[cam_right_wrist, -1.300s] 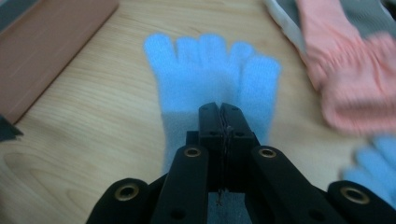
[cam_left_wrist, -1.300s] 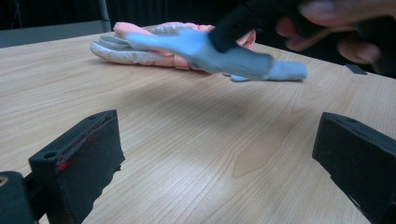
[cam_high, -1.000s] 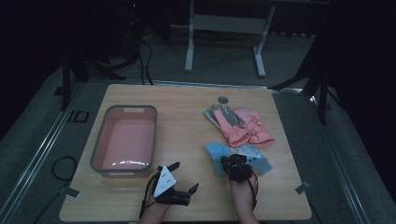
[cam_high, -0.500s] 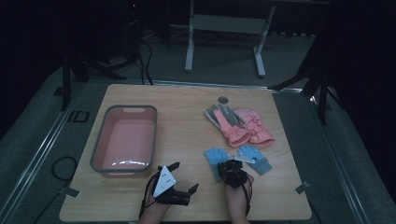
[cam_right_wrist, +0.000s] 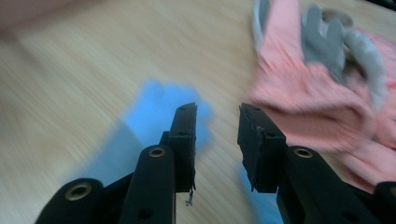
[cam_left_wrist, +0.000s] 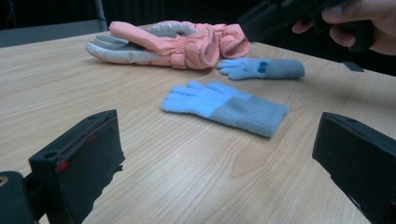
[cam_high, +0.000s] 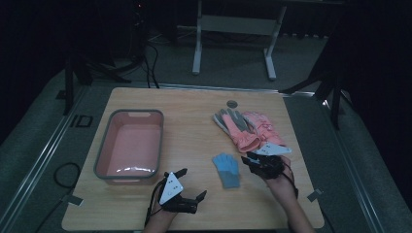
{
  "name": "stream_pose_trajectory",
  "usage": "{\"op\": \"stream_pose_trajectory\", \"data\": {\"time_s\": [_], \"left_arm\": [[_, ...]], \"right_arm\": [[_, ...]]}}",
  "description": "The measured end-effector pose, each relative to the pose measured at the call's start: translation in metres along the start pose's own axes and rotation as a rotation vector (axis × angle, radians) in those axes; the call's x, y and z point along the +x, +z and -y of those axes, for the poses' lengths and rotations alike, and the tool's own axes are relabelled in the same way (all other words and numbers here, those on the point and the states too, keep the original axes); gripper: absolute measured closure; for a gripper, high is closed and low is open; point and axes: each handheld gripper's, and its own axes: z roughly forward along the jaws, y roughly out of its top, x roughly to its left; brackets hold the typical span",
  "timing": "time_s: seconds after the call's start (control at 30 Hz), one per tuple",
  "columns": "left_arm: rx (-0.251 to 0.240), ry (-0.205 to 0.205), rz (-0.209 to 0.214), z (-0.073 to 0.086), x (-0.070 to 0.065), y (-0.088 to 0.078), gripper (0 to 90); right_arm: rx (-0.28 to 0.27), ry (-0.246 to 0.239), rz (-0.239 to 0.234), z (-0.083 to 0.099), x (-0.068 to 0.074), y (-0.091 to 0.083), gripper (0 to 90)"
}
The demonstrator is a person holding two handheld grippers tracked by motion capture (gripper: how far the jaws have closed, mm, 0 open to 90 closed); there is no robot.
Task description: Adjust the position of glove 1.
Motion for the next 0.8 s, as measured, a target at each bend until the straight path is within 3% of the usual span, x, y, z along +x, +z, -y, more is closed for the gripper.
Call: {"op": "stream_pose_trajectory", "data": {"time_s": [0.07, 0.13, 0.17, 0.23, 0.37, 0.6, 0.73, 0.8], "left_arm": [[0.0, 0.0, -0.001, 0.0, 0.0, 0.0, 1.5], [0.0, 0.002, -0.003, 0.0, 0.0, 0.0, 1.5], [0.0, 0.0, -0.004, 0.0, 0.0, 0.0, 1.6], [-0.001, -0.004, -0.006, 0.0, 0.0, 0.0, 1.6], [-0.003, -0.007, -0.009, 0.0, 0.001, -0.001, 1.5], [-0.004, -0.012, -0.01, 0.0, 0.001, -0.001, 1.6], [-0.003, -0.011, -0.009, 0.0, 0.001, -0.001, 1.5], [-0.003, -0.01, -0.009, 0.0, 0.001, 0.0, 1.6]], "right_arm": [[0.046, -0.066, -0.002, 0.006, -0.016, -0.003, 66.1], [0.059, -0.093, -0.018, 0.013, -0.031, -0.008, 66.1], [0.075, -0.08, -0.045, 0.017, -0.04, -0.01, 66.1], [0.093, -0.086, -0.033, 0.023, -0.053, -0.013, 66.3], [0.114, -0.039, -0.069, 0.034, -0.074, -0.013, 66.4], [0.166, -0.022, -0.087, 0.057, -0.078, 0.002, 61.6], [0.133, -0.002, -0.094, 0.065, -0.079, 0.005, 63.6], [0.12, 0.002, -0.085, 0.066, -0.077, 0.005, 70.8]]}}
